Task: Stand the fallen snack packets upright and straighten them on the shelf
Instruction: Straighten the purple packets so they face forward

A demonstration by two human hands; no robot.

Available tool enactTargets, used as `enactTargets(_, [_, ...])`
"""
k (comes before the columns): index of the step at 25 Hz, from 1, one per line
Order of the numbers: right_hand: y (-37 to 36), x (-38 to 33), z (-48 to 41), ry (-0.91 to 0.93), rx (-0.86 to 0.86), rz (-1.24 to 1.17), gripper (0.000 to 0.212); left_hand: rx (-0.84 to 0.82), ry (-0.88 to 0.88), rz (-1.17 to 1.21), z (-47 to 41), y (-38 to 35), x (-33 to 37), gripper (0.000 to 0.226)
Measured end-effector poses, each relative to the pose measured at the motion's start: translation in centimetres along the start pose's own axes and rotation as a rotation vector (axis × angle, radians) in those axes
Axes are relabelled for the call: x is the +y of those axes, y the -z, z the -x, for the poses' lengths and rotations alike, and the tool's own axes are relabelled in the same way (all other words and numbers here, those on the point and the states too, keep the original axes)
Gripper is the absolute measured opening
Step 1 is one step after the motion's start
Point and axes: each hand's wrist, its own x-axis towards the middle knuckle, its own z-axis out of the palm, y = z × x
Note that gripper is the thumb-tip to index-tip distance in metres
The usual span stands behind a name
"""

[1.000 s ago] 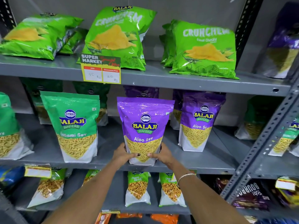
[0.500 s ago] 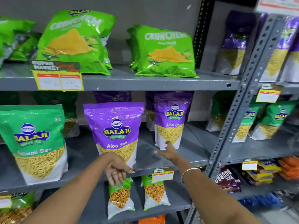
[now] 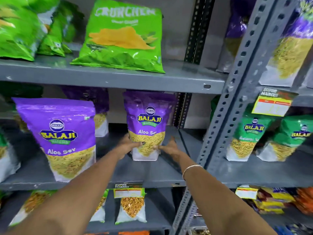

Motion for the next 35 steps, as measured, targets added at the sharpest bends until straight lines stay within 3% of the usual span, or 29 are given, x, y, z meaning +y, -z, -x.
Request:
enactTargets(3, [-0.3,0.2,-0.8,0.019,-0.146,-0.096,0.049,0.136,0.016,0.027,0.2,-0.5,0.8,0.074])
enactTargets(4, [-0.3,0.5,-1.0,0.049,-0.137,-0.088,0.047,0.155,0.02,0.029,0.2,-0.3,0.6,0.072])
enactTargets(7, [-0.7,1.7,-1.1,0.077,-0.05,-0.092,0.052,0.144,0.037,-0.019,2.4,-0.5,1.1,0.027])
enactTargets(10, [-0.8,1.9,0.8,0.089,-0.058,-0.125,0.042,0.126,0.002,-0.048,4.5,-0.3,1.1,0.029])
enactTargets(20, [-0.7,2.6,7.1,0.103,0.004,-0.071,0.04,0.068,0.002,-0.055,9.1,0.1,0.6,0.031])
enactTargets(35, [-0.7,1.7,8.4,0.099,-0.006,-0.066,0.034,0.143,0.054,-0.138,9.3,-0.7,0.6,0.05])
